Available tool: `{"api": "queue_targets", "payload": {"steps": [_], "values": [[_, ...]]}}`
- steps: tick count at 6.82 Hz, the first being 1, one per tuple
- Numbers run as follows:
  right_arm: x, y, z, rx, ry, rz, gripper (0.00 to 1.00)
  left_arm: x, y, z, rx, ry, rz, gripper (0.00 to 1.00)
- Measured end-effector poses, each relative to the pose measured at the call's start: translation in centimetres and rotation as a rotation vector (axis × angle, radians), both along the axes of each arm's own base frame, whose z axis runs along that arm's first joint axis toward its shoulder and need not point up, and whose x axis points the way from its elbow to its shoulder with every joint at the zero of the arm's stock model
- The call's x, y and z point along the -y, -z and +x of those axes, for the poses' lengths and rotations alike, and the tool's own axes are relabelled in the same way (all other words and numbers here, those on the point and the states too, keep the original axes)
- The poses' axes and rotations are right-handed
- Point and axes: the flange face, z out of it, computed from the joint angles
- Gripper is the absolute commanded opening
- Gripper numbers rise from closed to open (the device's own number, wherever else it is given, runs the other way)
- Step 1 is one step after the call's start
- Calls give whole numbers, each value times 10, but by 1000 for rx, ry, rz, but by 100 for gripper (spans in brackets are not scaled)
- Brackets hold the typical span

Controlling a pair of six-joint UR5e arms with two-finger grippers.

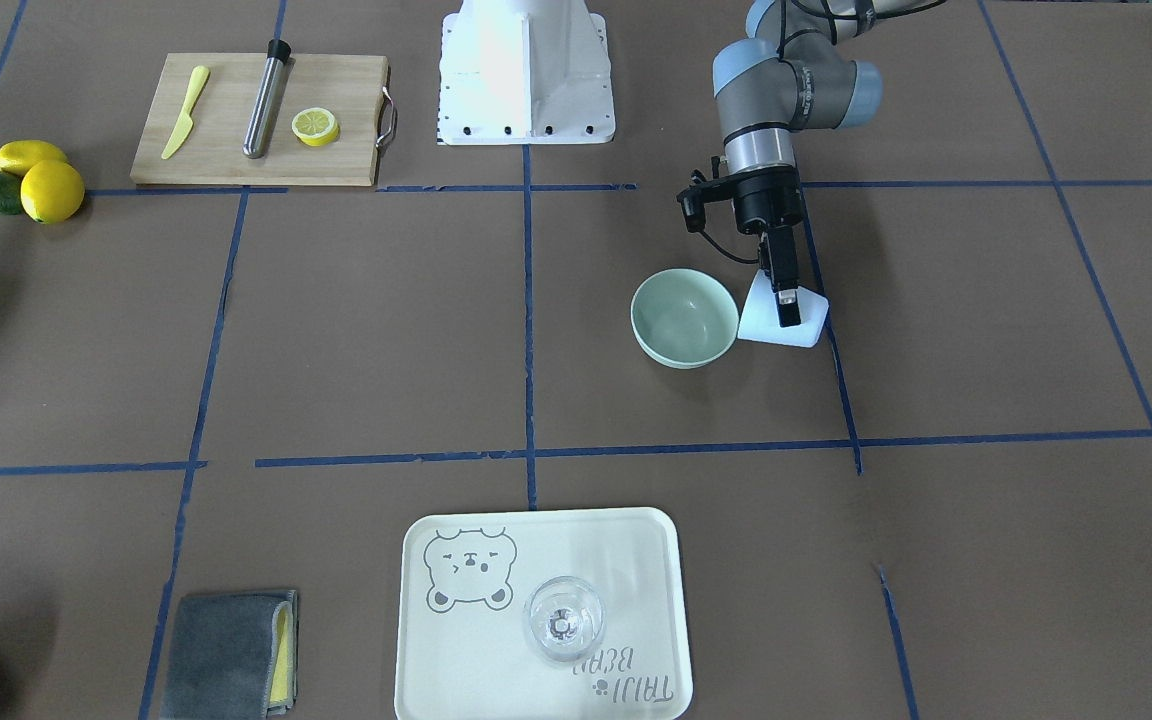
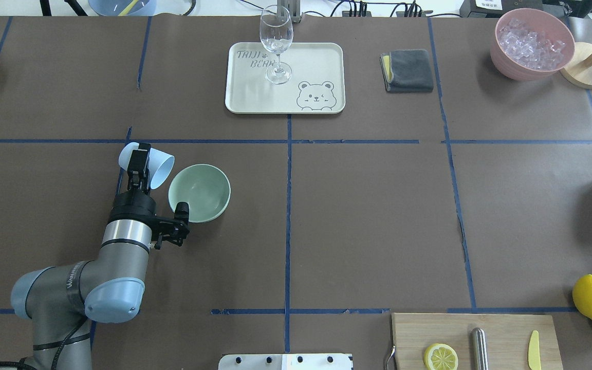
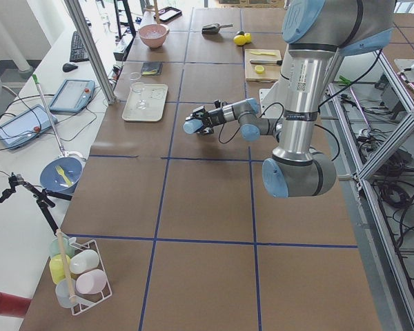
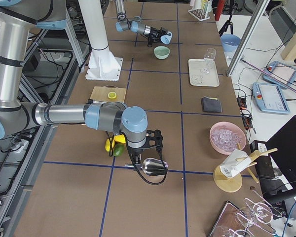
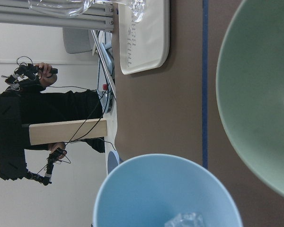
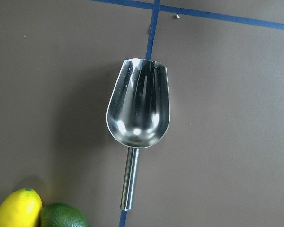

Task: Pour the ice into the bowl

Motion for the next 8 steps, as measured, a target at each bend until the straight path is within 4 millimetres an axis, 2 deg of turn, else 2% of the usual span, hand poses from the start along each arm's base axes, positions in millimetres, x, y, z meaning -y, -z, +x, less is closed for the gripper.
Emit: {"api": "queue_targets", "payload": {"steps": [2,4,7,8], "values": [[0,-1,0,0,0,-1,100,-5,0,6,130,-21,37,0],[0,-1,0,0,0,-2,100,-21,-5,18,204,-42,65,0],[0,-4,0,1,2,-6,100,-31,-6,25,222,-45,82,0],[0,-4,0,1,2,-7,100,-32,2,21,188,-44,87,0]]}}
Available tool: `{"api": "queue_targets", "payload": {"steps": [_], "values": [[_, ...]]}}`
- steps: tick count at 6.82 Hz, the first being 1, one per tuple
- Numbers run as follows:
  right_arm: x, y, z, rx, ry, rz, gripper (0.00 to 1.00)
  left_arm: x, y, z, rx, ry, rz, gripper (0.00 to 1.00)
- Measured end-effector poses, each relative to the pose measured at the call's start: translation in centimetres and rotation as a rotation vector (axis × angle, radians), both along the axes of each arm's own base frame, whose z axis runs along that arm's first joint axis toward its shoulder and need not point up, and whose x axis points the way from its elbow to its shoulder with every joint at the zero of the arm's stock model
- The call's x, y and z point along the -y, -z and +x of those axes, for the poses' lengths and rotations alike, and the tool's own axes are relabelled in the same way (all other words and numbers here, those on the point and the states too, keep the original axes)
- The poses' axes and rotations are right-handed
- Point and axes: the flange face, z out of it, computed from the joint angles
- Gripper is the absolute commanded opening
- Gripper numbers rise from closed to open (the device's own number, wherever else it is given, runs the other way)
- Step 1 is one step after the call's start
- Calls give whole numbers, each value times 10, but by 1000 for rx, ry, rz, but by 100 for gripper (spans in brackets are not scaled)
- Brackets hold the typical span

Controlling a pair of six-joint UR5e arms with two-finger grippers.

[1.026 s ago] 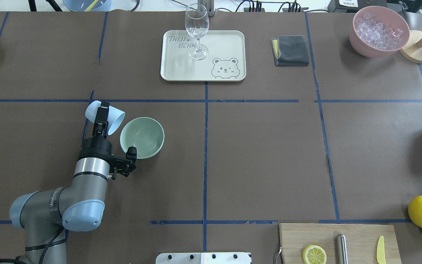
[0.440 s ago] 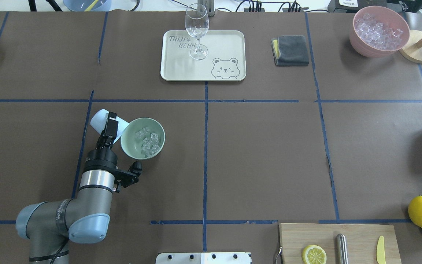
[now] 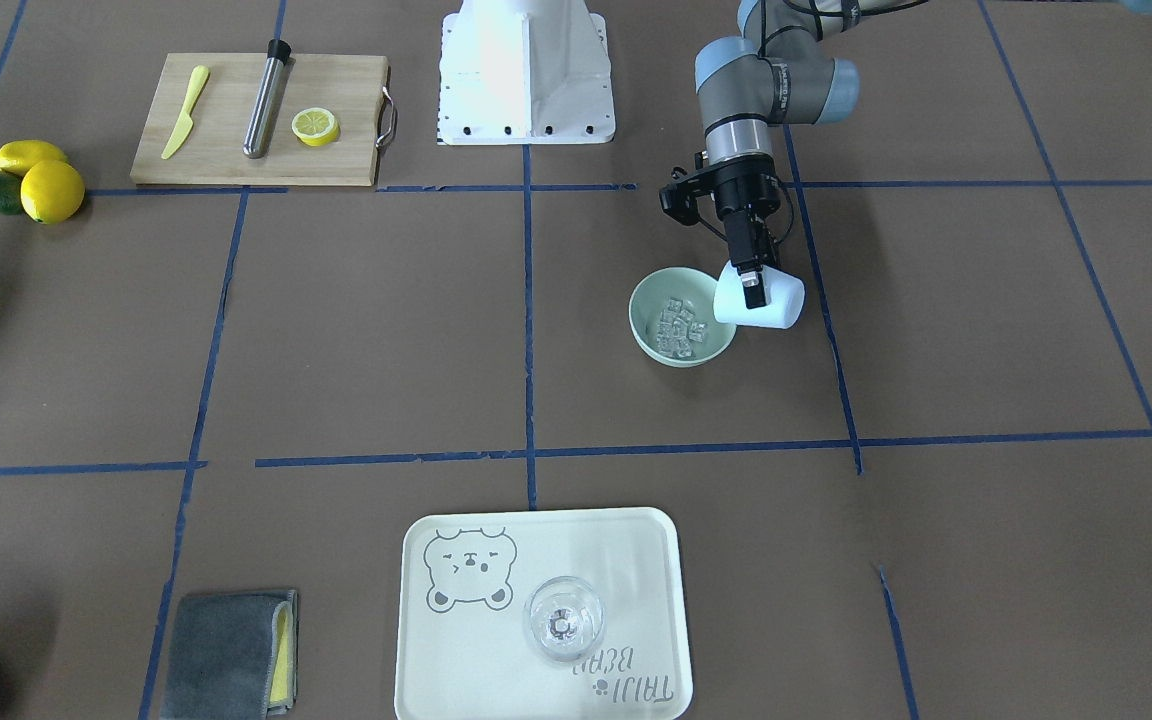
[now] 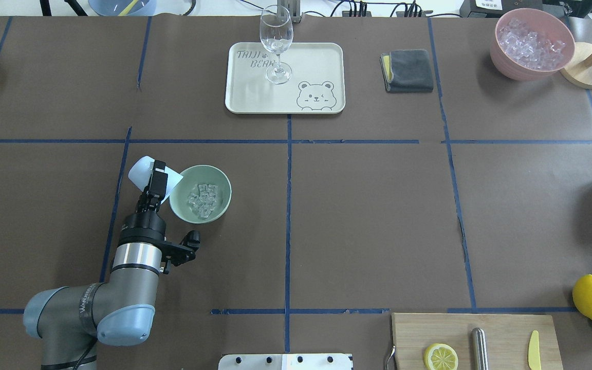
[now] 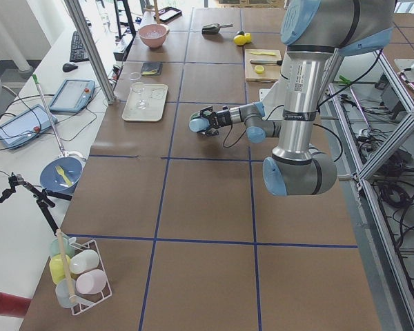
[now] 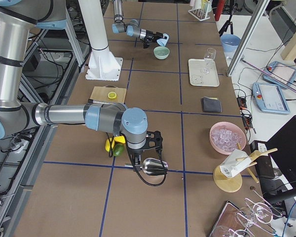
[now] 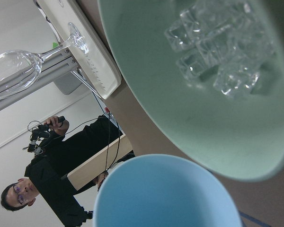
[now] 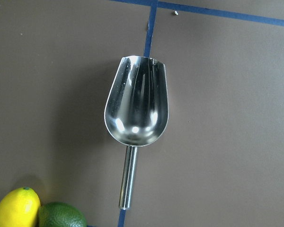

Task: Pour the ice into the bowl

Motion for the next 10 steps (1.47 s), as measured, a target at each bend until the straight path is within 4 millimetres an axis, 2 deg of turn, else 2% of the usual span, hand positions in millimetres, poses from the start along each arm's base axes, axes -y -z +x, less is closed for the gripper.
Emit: {"api": "queue_targets", "payload": {"steps": [2,4,6,8,10], "values": [[1,0,0,0,1,1,100,-3,29,-21,-216,-23,18,0],[1,1,0,0,0,3,100,-9,35,-36,-562,-93,-22,0],[2,1,0,0,1,3,100,-17,35,-38,-1127,-120,-218,0],[2,1,0,0,1,5,100,-21,38,-38,-1564,-81,-428,0],[3,3,0,-1,1,8,100,-22,32,-39,-1983,35,-695,0]]}}
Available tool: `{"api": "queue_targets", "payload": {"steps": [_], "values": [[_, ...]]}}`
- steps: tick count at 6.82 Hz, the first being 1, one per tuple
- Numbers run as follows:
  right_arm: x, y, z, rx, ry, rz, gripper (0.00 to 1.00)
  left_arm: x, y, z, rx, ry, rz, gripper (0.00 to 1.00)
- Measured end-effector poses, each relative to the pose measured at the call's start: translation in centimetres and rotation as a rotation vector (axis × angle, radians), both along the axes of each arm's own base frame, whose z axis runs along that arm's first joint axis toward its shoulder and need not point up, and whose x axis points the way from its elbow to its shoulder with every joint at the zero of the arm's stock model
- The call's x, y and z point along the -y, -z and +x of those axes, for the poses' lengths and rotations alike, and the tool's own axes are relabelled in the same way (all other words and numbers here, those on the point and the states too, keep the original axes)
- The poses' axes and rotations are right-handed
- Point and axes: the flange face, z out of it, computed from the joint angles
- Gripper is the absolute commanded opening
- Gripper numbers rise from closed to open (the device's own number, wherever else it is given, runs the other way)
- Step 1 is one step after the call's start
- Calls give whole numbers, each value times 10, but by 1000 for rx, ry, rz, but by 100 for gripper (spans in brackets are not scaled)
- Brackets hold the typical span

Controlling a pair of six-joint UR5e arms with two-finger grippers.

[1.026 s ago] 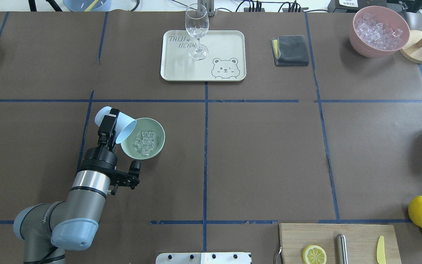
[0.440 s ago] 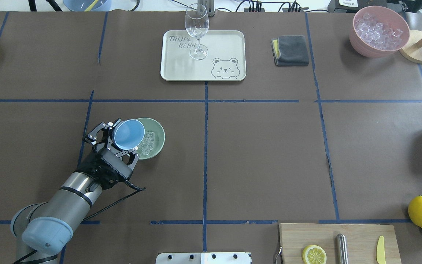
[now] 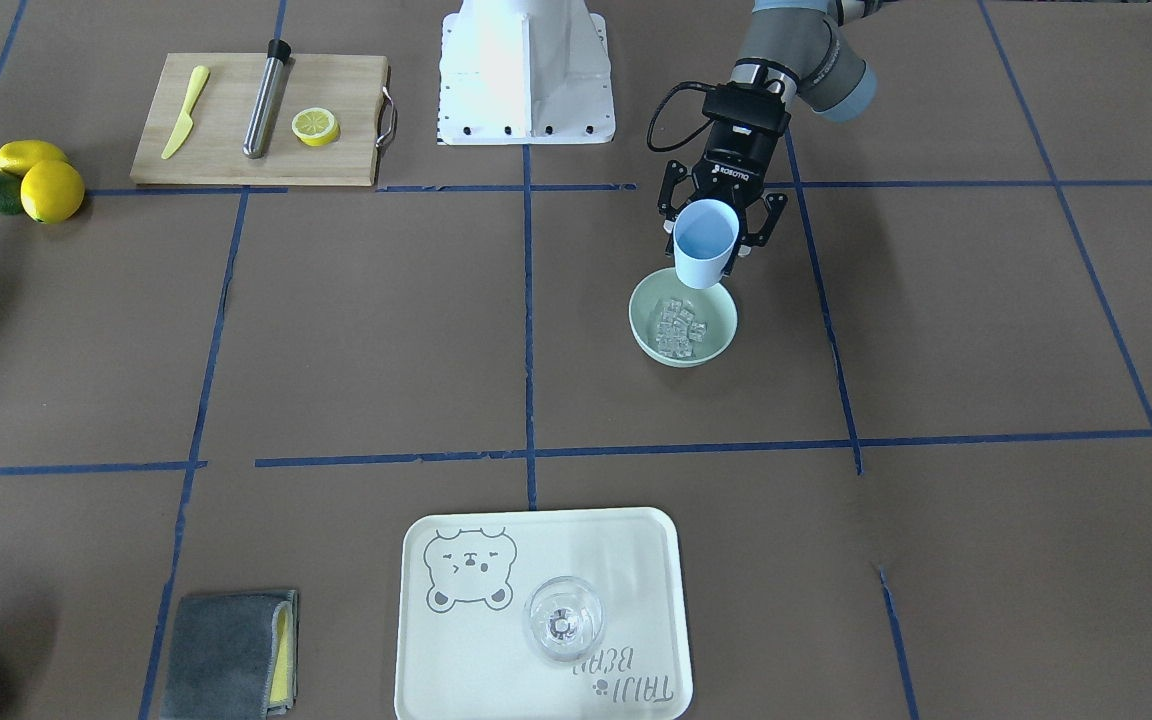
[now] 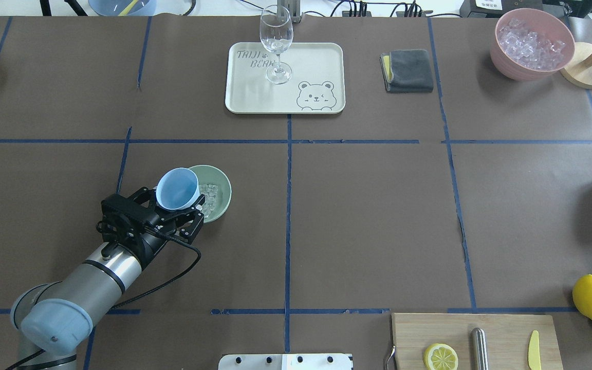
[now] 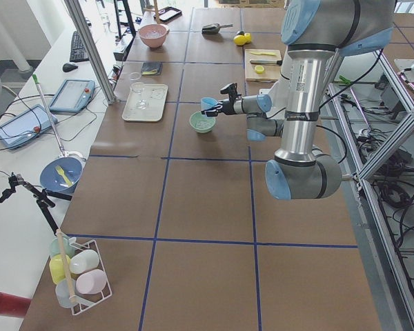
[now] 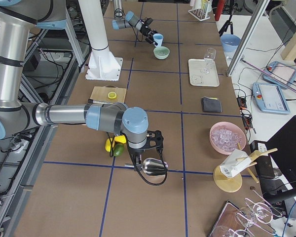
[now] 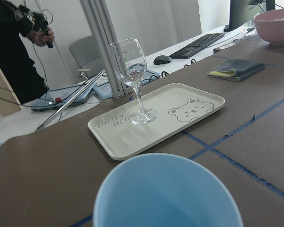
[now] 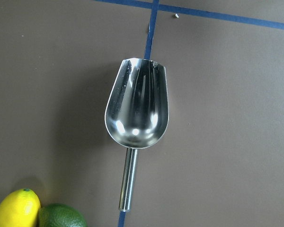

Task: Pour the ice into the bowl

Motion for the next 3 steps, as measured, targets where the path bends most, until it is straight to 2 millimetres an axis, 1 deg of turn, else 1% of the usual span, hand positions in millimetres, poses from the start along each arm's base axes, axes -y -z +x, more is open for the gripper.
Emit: {"api": "queue_targets", "payload": {"steps": [1,2,3], "values": [[0,1,0,0,0,2,100,2,-10,-9,-113,11,-100,0],[1,2,0,0,0,4,100,8,-28,-31,-136,38,-144,0],[1,2,0,-1,0,5,100,16,-50,-63,-121,78,-163,0]]}}
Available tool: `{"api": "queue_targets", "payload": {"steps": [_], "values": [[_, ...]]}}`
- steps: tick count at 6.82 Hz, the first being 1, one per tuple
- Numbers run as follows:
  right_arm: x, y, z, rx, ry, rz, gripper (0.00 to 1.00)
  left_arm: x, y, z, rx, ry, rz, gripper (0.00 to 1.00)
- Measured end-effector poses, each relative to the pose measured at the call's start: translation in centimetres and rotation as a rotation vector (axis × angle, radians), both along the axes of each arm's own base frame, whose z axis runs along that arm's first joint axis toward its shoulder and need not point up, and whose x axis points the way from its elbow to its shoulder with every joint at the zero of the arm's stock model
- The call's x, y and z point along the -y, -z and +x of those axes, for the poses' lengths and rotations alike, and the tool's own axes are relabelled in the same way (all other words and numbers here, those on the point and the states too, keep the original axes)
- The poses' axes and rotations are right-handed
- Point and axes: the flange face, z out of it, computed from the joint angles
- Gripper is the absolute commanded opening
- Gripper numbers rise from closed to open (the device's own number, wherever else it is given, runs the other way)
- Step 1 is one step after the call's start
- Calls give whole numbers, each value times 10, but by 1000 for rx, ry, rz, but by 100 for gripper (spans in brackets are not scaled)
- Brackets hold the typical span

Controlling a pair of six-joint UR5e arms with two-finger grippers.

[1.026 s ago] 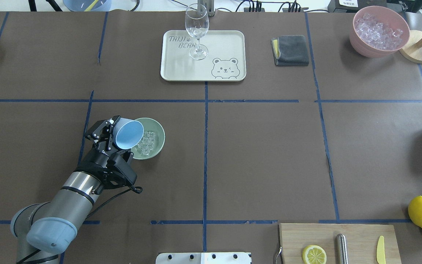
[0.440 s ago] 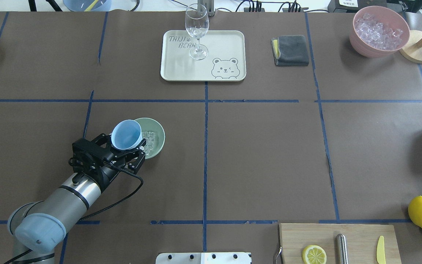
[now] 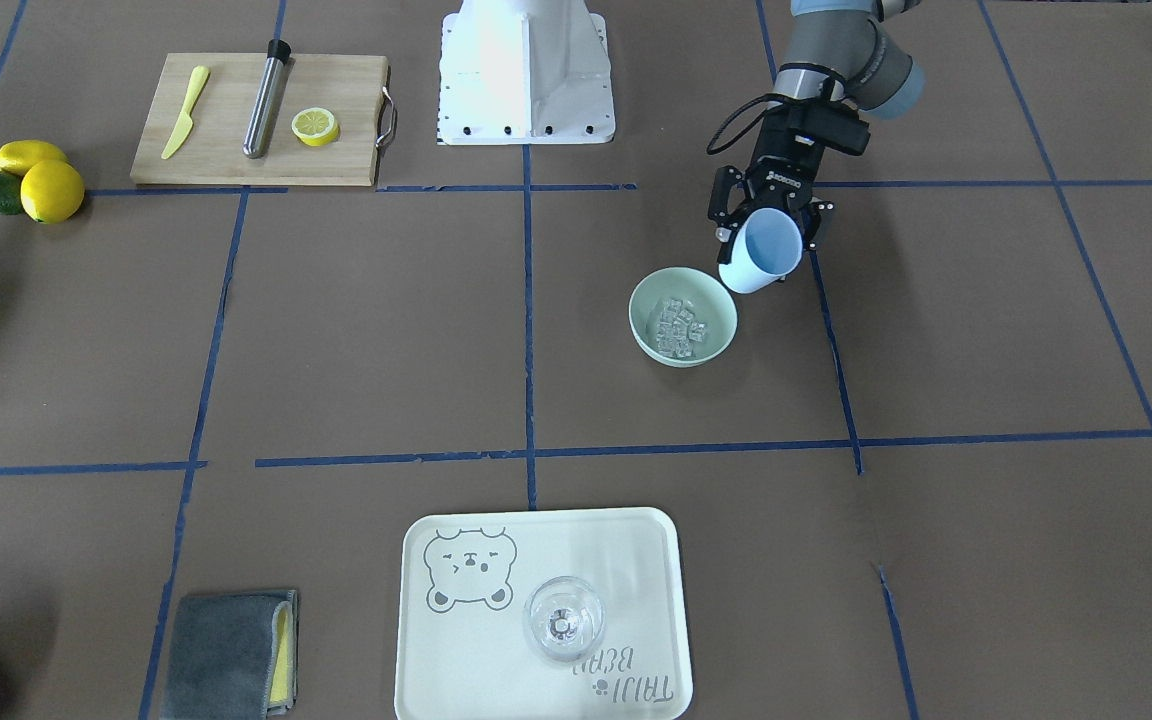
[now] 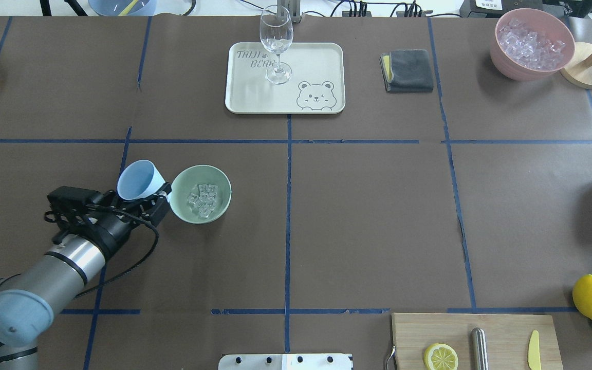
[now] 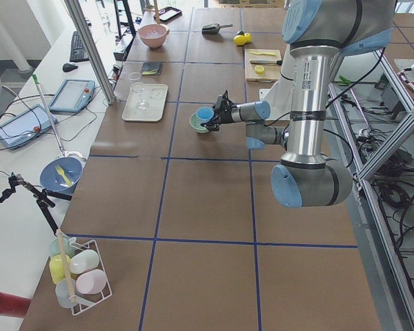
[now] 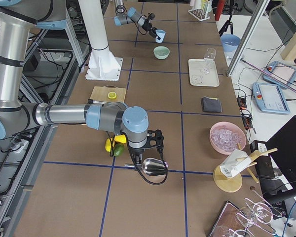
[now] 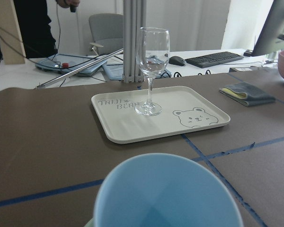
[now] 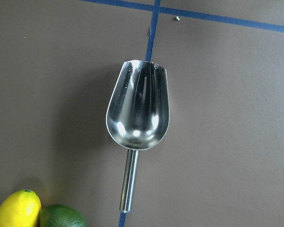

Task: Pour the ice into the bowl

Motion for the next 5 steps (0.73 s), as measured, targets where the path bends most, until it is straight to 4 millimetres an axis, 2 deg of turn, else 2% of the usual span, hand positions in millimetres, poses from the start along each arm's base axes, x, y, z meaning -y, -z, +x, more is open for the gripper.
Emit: {"api": "queue_targets", "payload": {"steps": [1,2,3,5], "values": [[0,1,0,0,0,1,100,6,-27,-32,29,36,-13,0],[0,1,0,0,-1,2,100,9,-61,-63,67,73,-25,0],[1,1,0,-1,-1,5,100,11,-101,-86,102,109,-31,0],[1,0,0,-1,-2,9,100,9,-191,-111,138,157,-31,0]]}}
